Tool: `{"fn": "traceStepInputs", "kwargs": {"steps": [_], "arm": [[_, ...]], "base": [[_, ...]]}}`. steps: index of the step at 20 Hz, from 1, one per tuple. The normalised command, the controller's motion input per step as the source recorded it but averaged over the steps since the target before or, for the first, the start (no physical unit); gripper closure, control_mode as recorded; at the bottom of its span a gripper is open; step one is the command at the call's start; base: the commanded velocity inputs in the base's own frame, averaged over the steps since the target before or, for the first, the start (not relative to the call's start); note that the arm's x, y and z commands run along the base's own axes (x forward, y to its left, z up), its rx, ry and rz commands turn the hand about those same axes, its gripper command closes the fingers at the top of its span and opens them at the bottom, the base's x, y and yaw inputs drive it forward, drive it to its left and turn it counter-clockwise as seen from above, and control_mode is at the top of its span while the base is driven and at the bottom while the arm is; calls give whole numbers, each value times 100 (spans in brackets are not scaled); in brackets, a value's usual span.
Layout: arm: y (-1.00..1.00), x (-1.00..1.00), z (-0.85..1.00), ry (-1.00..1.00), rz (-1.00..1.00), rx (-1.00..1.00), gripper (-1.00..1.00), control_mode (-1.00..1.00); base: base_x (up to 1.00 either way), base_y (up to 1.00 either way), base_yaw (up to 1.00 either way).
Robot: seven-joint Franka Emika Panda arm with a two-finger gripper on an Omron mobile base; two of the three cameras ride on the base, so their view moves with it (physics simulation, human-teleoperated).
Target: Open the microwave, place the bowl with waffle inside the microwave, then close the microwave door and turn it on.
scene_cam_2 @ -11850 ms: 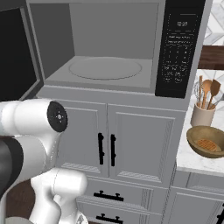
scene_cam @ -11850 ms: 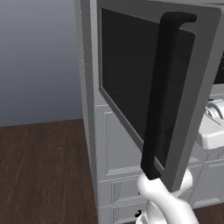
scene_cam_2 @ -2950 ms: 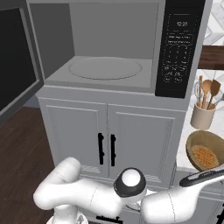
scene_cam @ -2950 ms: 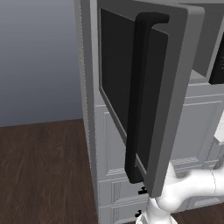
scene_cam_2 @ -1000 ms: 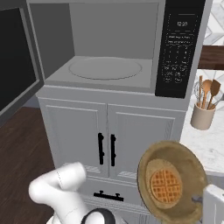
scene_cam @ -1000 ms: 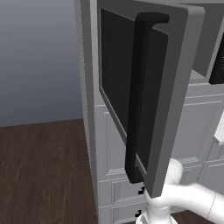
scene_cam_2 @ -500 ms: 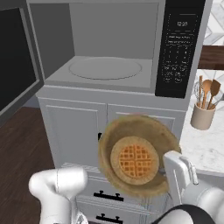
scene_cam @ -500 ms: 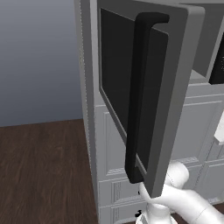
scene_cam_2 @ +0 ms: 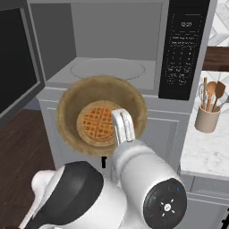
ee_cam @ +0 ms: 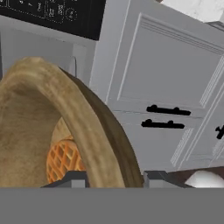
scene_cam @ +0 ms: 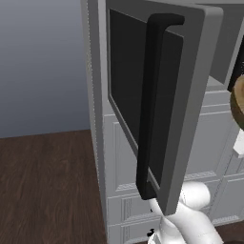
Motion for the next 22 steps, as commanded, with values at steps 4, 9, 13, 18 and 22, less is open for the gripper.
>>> {"fn": "traceStepInputs", "kwargs": {"steps": [4, 9, 13, 18, 22], "arm": [[100, 15, 68, 9, -24, -4, 100, -100], [100, 59, 16, 22, -25, -15, 100, -100], [77, 85, 12, 18, -20, -5, 100, -100], [-1, 100, 42, 4, 5, 10, 100, -100], [-3, 100, 30, 15, 17, 8, 100, -100]], "base": [[0, 0, 0], [0, 0, 0], [0, 0, 0], [0, 0, 0], [0, 0, 0]]}}
